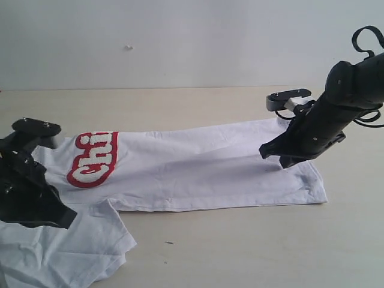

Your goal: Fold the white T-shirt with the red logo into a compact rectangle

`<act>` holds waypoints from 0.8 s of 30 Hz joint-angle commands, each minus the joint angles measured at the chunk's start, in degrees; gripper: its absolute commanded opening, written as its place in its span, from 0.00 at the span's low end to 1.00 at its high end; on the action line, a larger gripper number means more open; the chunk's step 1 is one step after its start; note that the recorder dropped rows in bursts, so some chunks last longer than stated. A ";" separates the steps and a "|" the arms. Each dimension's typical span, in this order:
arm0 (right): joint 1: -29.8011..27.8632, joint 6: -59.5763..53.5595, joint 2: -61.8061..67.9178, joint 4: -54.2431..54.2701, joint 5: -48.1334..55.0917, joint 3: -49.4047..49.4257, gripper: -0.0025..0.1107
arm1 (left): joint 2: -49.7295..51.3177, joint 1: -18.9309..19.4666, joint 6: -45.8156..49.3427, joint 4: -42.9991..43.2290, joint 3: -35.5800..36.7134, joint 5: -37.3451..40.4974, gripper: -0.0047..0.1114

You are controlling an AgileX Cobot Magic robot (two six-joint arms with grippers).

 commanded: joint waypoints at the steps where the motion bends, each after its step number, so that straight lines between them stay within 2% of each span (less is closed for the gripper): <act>1: 0.06 -1.04 -2.53 1.73 0.13 0.07 0.02 | -2.15 -9.10 1.76 0.42 0.08 2.68 0.04; 4: 0.06 -1.04 -2.71 2.17 0.67 0.07 0.02 | -1.76 -15.90 1.21 2.61 1.14 -0.36 0.12; 6: 0.06 -1.04 -2.71 2.27 0.67 0.07 0.02 | -1.32 -18.98 0.38 3.53 1.73 -4.00 0.23; 7: 0.06 -1.04 -2.71 2.39 0.67 0.07 0.02 | -0.82 -20.33 -0.73 4.33 1.88 -5.72 0.33; 10: 0.06 -1.04 -2.71 3.01 0.67 0.07 0.02 | 1.66 -21.49 -3.64 5.80 1.99 -7.71 0.51; 11: 0.06 -1.14 -2.71 3.12 0.54 0.07 0.02 | 2.72 -21.49 -3.75 6.14 1.99 -7.71 0.53; 13: 0.06 -2.05 -2.71 3.98 0.26 0.07 0.02 | 5.70 -21.49 -4.21 8.36 1.99 -7.82 0.54; 17: 0.06 -4.64 -2.71 6.90 -0.06 0.07 0.02 | 10.25 -21.49 -11.25 16.80 1.99 -11.46 0.54; 24: 0.06 -4.65 -2.71 6.89 -0.95 0.07 0.02 | 14.41 -21.34 -14.38 23.36 1.99 -11.91 0.53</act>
